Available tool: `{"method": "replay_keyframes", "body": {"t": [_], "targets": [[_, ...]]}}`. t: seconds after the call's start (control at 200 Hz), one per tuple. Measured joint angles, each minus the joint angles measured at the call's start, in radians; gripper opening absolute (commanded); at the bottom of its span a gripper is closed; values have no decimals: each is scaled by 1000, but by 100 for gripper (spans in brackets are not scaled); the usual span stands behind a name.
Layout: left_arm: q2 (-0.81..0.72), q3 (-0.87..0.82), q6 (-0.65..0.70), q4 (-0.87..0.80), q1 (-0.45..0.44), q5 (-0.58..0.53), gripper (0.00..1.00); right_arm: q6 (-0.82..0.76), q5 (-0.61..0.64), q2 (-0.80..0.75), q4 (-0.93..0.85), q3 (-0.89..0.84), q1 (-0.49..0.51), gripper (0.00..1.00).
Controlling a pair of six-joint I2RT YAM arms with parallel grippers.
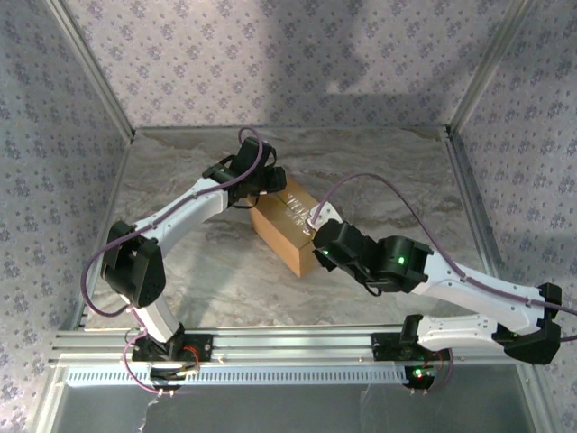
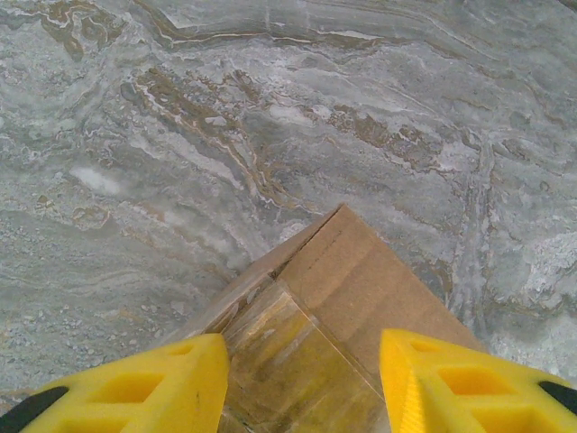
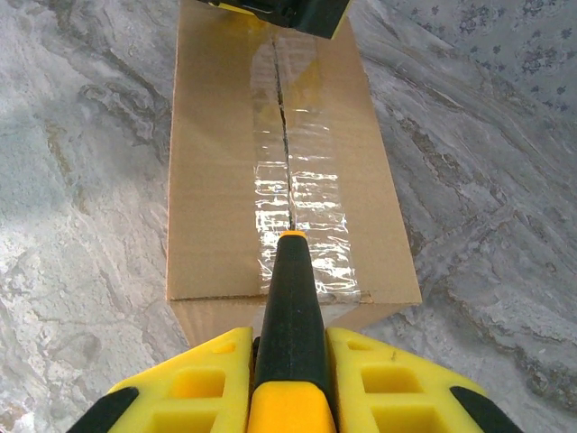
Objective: Unpack the express box
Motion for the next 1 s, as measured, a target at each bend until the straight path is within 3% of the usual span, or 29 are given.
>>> {"method": "replay_keyframes", "body": {"t": [0.999], "targets": [[0, 0, -7, -2, 13, -25, 51, 66, 42, -40, -40, -19, 46, 0]]}}
